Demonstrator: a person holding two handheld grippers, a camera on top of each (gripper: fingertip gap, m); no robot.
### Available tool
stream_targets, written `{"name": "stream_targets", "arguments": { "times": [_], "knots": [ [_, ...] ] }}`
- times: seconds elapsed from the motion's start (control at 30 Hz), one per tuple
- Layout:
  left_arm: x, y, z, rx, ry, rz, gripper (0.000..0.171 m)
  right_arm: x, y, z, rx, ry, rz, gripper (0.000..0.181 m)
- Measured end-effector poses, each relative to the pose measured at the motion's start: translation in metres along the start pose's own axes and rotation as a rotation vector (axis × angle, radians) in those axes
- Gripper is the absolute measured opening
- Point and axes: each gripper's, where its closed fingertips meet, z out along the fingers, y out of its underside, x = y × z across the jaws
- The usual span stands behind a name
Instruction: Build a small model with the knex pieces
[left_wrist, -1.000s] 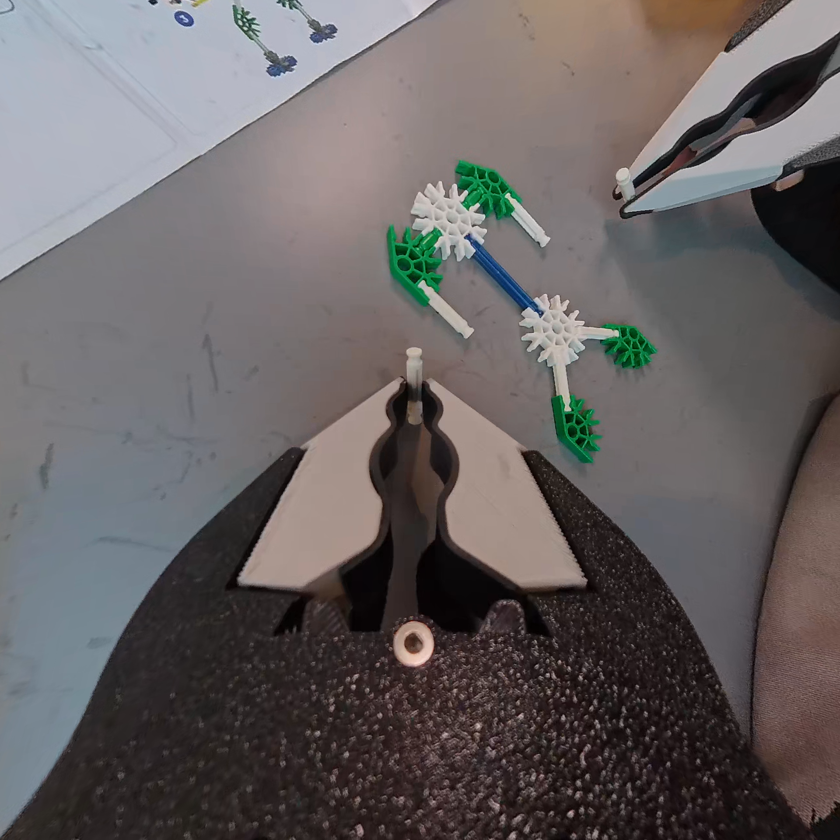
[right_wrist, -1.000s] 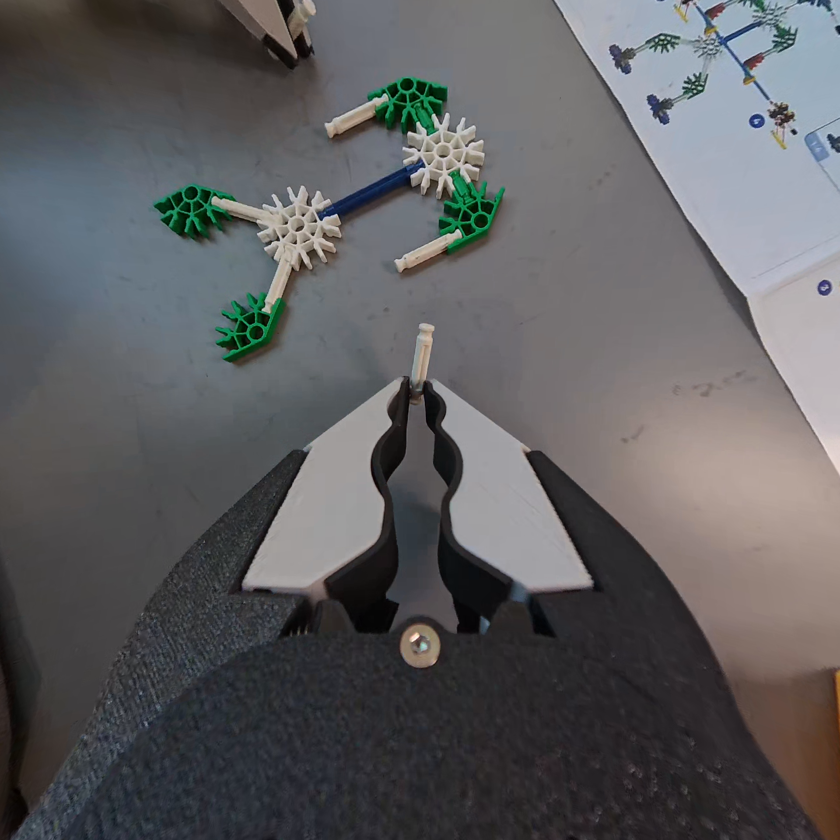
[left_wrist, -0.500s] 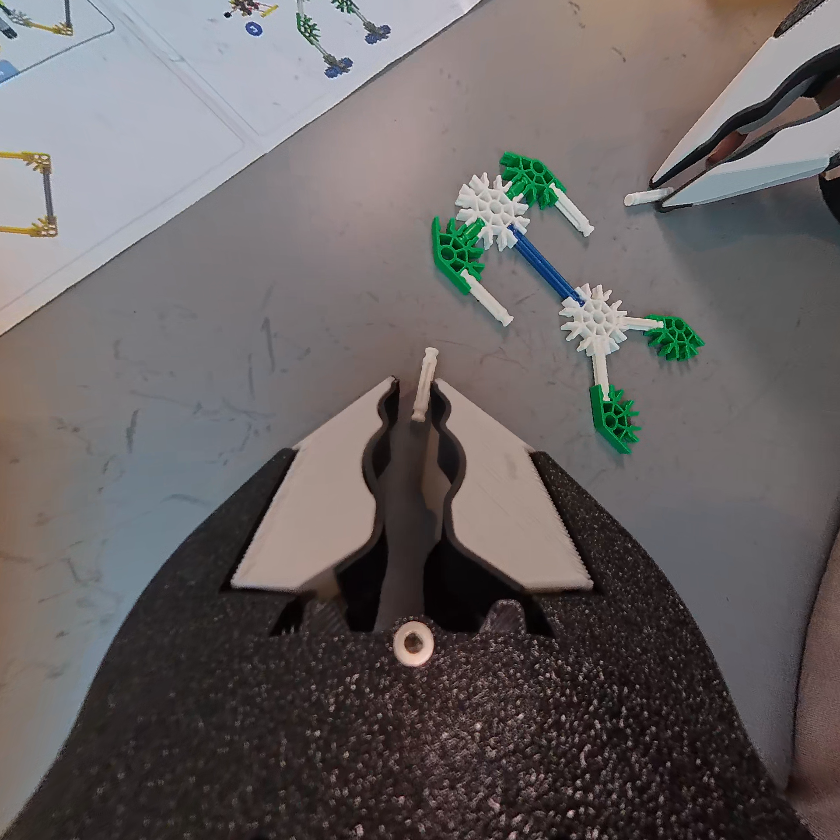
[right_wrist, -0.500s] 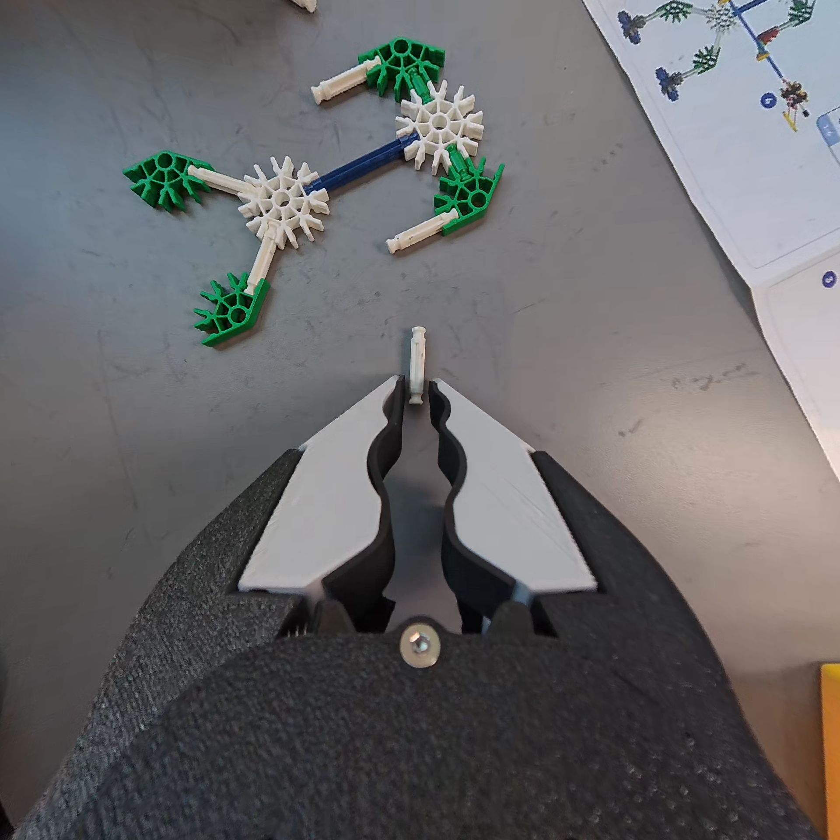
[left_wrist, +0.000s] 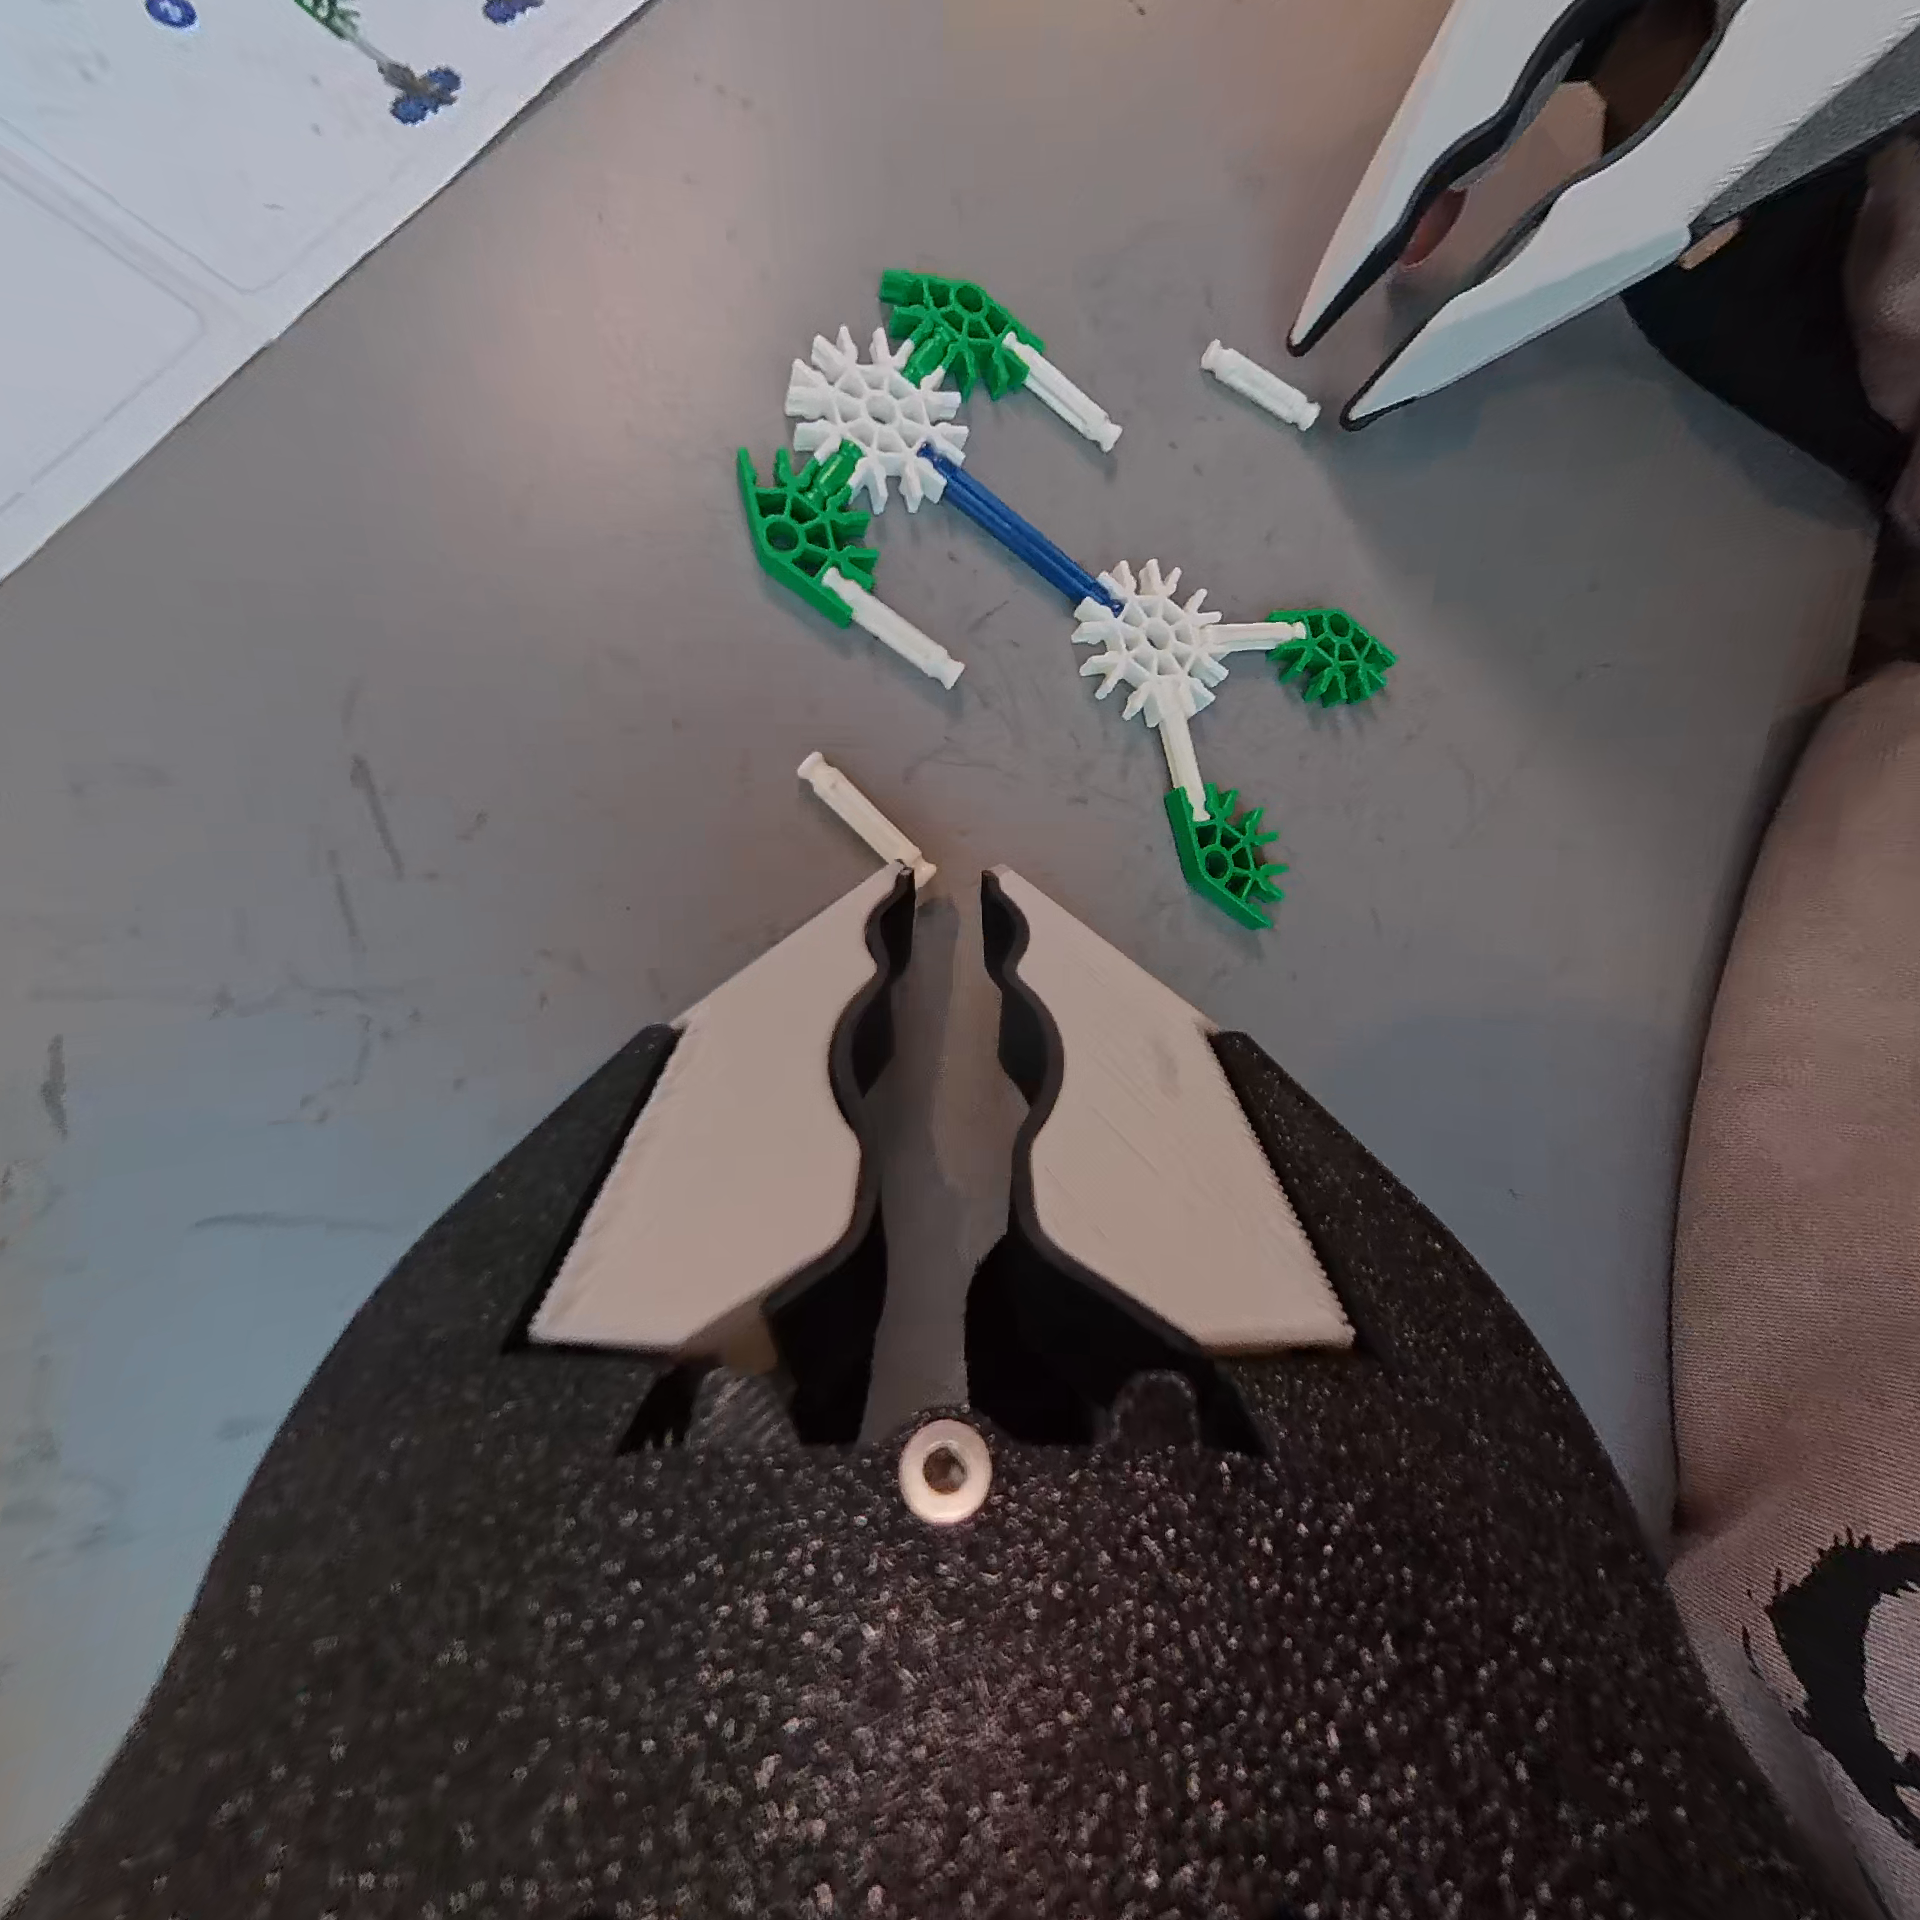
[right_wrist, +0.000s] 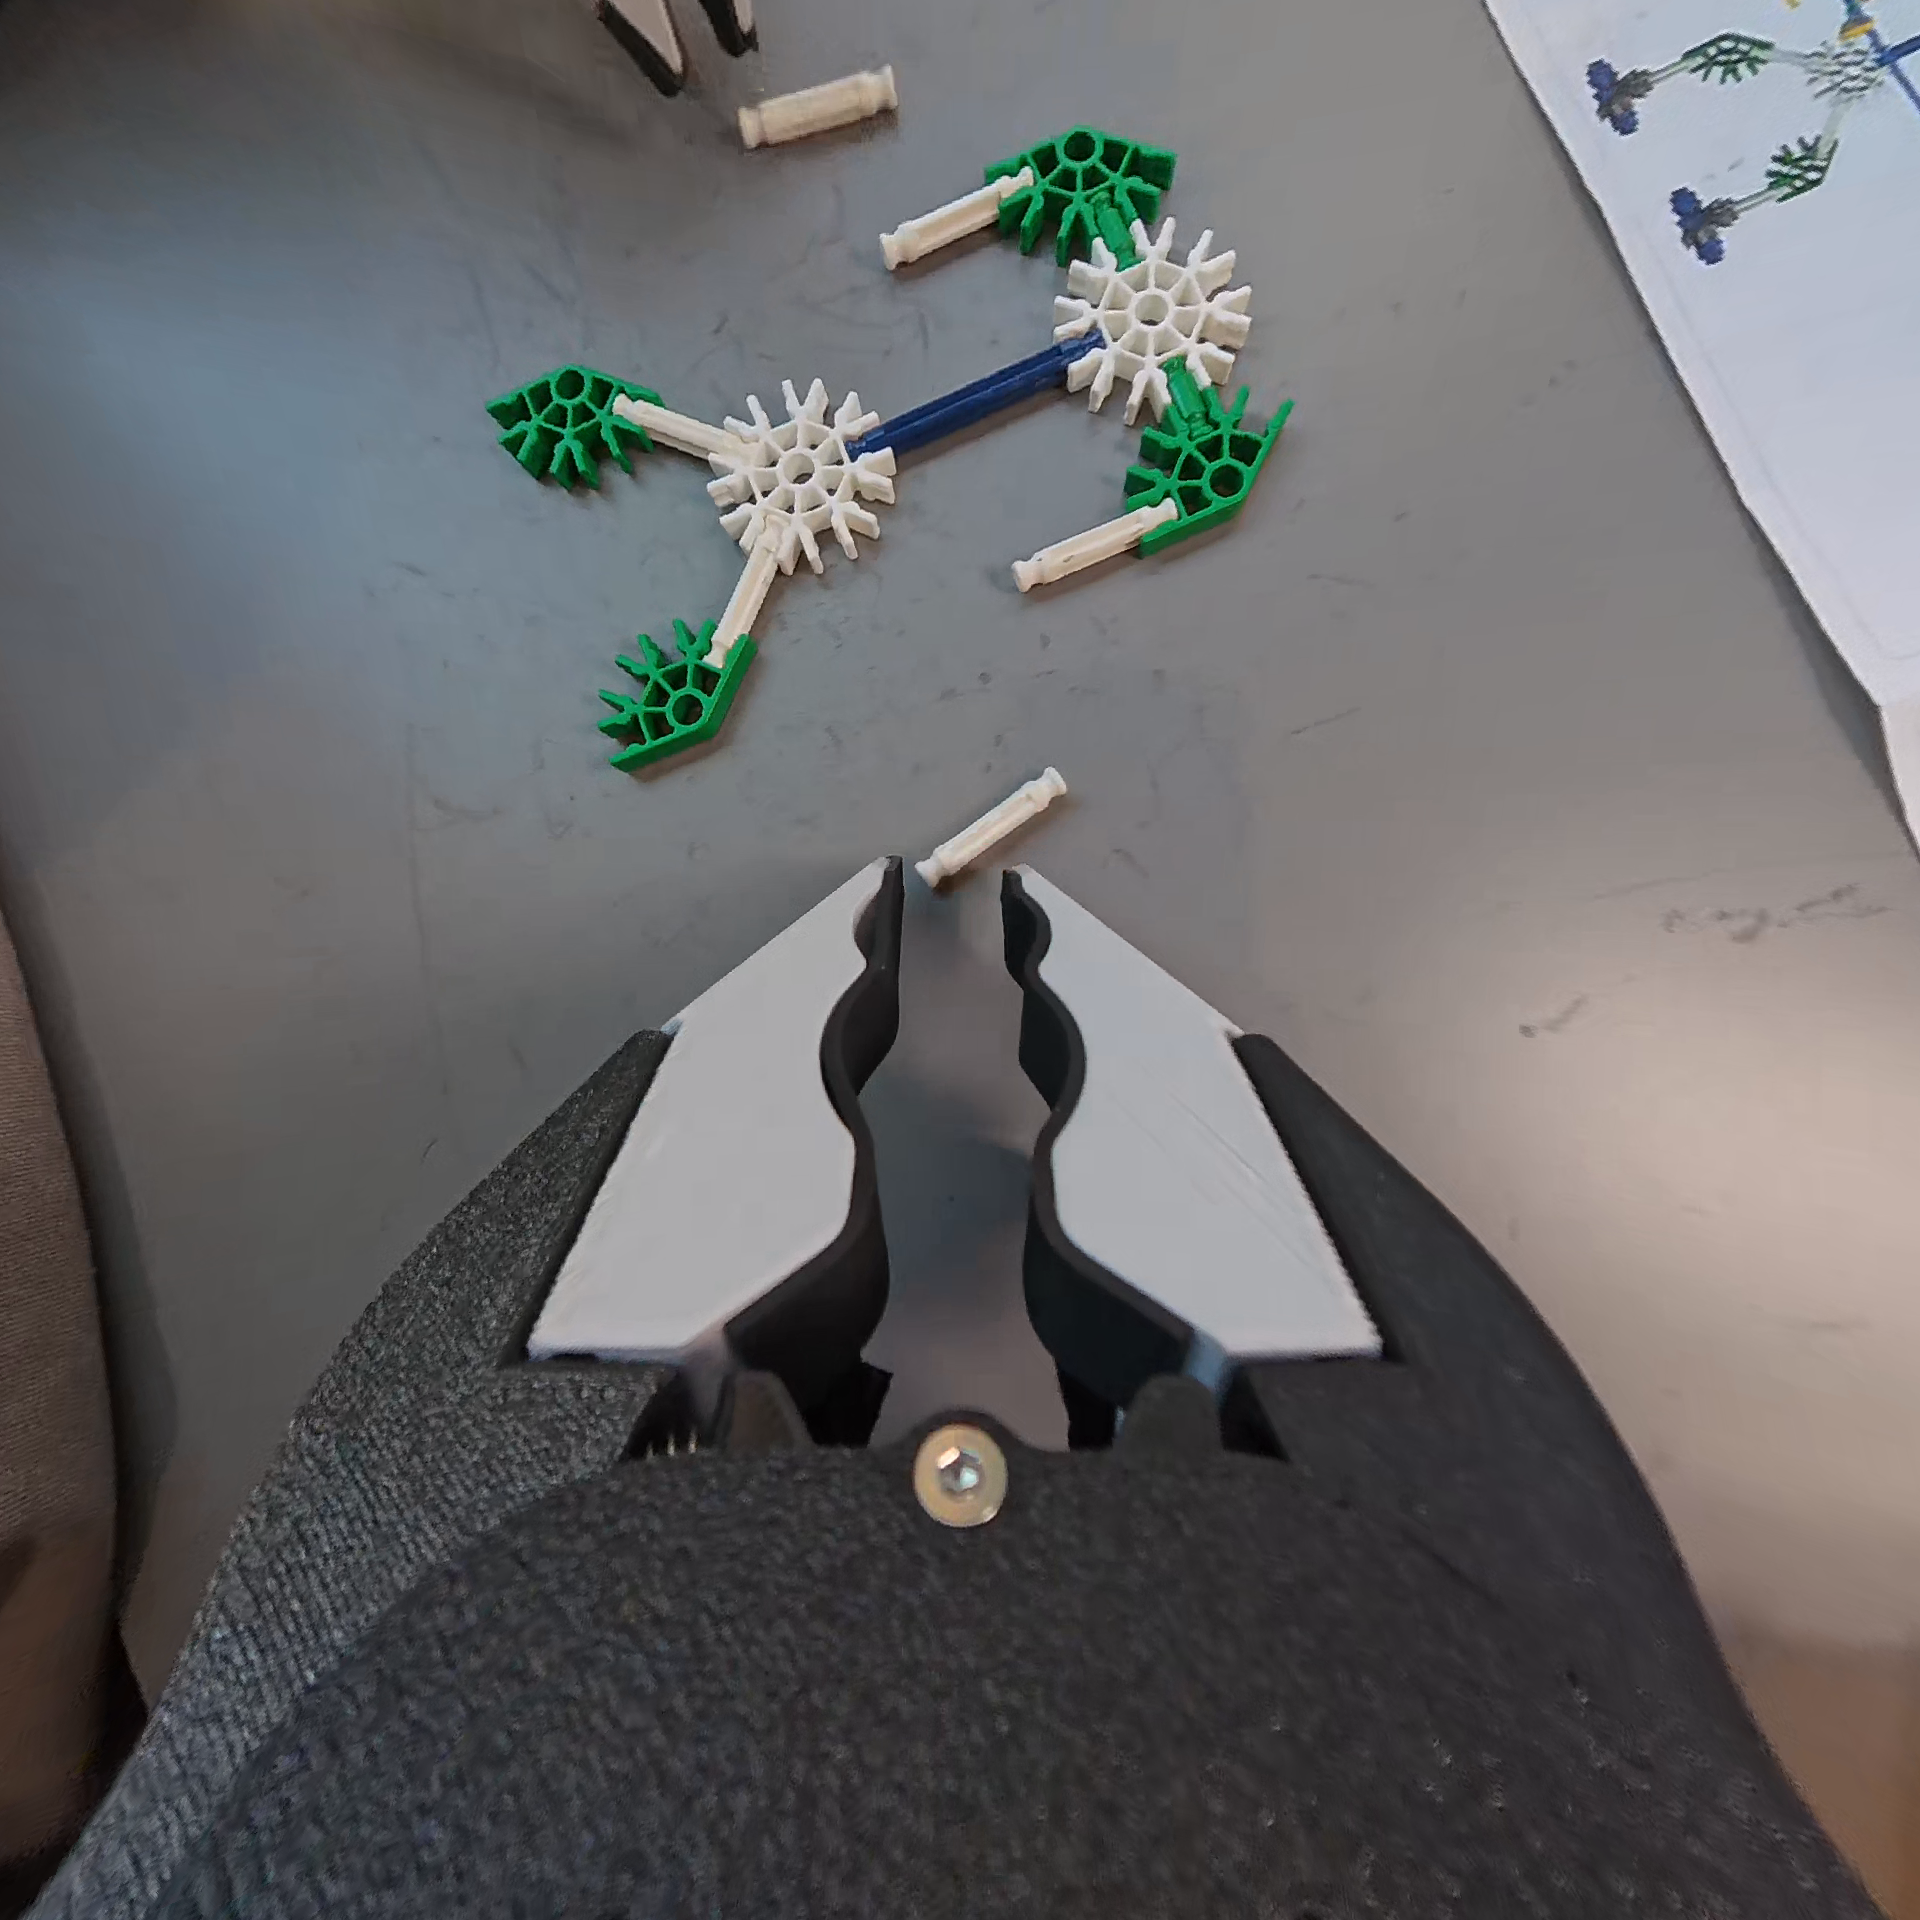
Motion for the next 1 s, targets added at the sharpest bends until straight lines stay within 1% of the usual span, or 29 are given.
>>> {"name": "stream_targets", "arguments": {
  "times": [0.1,0.17,0.2,0.27,0.3,0.37,0.47,0.6,0.67,0.8,0.93,1.0],
  "knots": [
    [0.014,-0.007,-0.001,0.035,0.040,0.101,0.011,0.003,-0.005,0.005,0.016,0.014,0.037,0.022],
    [0.027,-0.005,0.005,0.018,0.065,0.194,0.012,0.002,-0.008,0.009,0.020,0.022,0.045,0.022],
    [0.034,0.000,0.011,-0.011,0.083,0.239,0.013,0.002,-0.009,0.011,0.017,0.035,0.037,0.022],
    [0.050,0.013,0.021,-0.077,0.124,0.317,0.017,0.002,-0.009,0.013,0.003,0.060,0.010,0.011],
    [0.055,0.015,0.025,-0.090,0.135,0.335,0.018,0.002,-0.009,0.014,-0.003,0.077,-0.008,0.007],
    [0.065,0.015,0.030,-0.093,0.162,0.333,0.019,0.003,-0.010,0.015,-0.009,0.093,-0.022,0.006],
    [0.072,0.012,0.036,-0.082,0.162,0.344,0.019,0.006,-0.010,0.013,-0.001,0.106,-0.020,0.004],
    [0.084,0.002,0.050,-0.042,0.130,0.341,0.019,0.006,-0.025,-0.006,0.099,0.100,0.040,0.004],
    [0.089,-0.004,0.057,-0.018,0.115,0.320,0.019,0.006,-0.026,-0.014,0.120,0.117,0.062,0.004],
    [0.096,-0.011,0.063,0.021,0.098,0.345,0.022,-0.005,-0.010,-0.013,0.099,0.116,0.112,0.004],
    [0.096,-0.021,0.051,0.084,0.131,0.317,0.022,-0.020,0.005,-0.007,0.086,0.110,0.162,0.004],
    [0.088,-0.023,0.048,0.100,0.109,0.299,0.022,-0.023,0.009,-0.005,0.086,0.124,0.184,0.004]
  ]
}}
